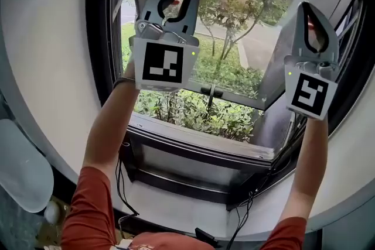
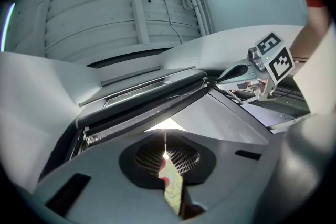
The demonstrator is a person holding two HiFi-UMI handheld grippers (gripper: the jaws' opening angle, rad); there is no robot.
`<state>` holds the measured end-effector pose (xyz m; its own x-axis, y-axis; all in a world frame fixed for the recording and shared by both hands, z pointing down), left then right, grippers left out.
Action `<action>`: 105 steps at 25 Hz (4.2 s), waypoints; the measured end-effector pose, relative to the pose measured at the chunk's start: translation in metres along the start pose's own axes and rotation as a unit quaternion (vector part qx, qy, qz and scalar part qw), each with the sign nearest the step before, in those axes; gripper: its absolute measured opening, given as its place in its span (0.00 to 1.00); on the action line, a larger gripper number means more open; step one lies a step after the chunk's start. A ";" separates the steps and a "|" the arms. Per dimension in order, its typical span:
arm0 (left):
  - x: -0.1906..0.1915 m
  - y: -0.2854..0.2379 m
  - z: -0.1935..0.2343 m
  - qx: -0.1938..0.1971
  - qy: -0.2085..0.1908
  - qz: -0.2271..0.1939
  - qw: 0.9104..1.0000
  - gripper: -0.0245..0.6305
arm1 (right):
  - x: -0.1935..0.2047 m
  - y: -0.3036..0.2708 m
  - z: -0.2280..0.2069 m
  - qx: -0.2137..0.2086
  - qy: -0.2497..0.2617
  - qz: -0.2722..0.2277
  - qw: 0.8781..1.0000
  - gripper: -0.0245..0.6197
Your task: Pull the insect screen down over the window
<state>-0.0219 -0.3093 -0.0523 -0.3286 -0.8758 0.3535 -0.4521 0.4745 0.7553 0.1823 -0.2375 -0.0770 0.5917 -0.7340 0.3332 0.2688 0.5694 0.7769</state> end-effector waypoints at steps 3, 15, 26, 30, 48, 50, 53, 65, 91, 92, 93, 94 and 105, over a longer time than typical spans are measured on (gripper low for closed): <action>-0.009 -0.022 0.012 -0.006 -0.040 -0.014 0.999 0.05 | -0.010 -0.025 -0.009 0.004 0.002 -0.024 1.000 0.05; -0.031 -0.097 0.051 -0.012 -0.237 0.005 0.971 0.05 | -0.022 -0.101 -0.049 -0.014 0.150 0.046 0.987 0.09; -0.040 -0.158 0.073 0.021 -0.402 0.086 0.911 0.24 | -0.019 -0.141 -0.063 -0.051 0.273 0.169 0.946 0.31; -0.028 -0.167 0.076 0.047 -0.432 0.125 0.892 0.29 | -0.006 -0.147 -0.069 -0.053 0.316 0.202 0.926 0.31; -0.010 -0.180 0.080 0.025 -0.507 0.162 0.846 0.30 | 0.015 -0.159 -0.073 -0.025 0.360 0.203 0.910 0.32; -0.011 -0.177 0.080 0.024 -0.507 0.161 0.846 0.30 | 0.015 -0.159 -0.071 -0.026 0.361 0.200 0.911 0.32; -0.014 -0.170 0.080 0.020 -0.507 0.157 0.847 0.30 | 0.016 -0.155 -0.070 -0.028 0.356 0.197 0.913 0.32; 0.000 -0.142 0.060 0.047 -0.494 0.149 0.855 0.30 | 0.024 -0.125 -0.050 -0.053 0.349 0.187 0.917 0.32; 0.027 -0.072 0.015 0.110 -0.465 0.145 0.866 0.30 | 0.047 -0.055 -0.006 -0.106 0.318 0.180 0.925 0.33; 0.028 -0.070 0.014 0.113 -0.464 0.145 0.867 0.30 | 0.048 -0.052 -0.005 -0.108 0.317 0.180 0.925 0.33; 0.029 -0.067 0.012 0.115 -0.465 0.145 0.866 0.30 | 0.048 -0.050 -0.003 -0.109 0.316 0.180 0.925 0.33; 0.030 -0.064 0.011 0.116 -0.466 0.144 0.865 0.30 | 0.049 -0.048 -0.001 -0.111 0.315 0.180 0.925 0.33; 0.046 -0.028 -0.015 0.143 -0.465 0.150 0.861 0.30 | 0.063 -0.011 0.024 -0.130 0.285 0.193 0.930 0.33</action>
<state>-0.0116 -0.3647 -0.0488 -0.9278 -0.3232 -0.1863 -0.3728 0.7860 0.4931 0.1982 -0.2985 -0.0517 0.9691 -0.1833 0.1652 0.0837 0.8739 0.4788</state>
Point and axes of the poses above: the fingertips, and each gripper's own axes: y backward along the fingers, z to its left, x out of its underside, the point moved 4 cm from there along y, backward along the fingers, and after that the axes turned 12 degrees about -y, right-handed, at the moved point
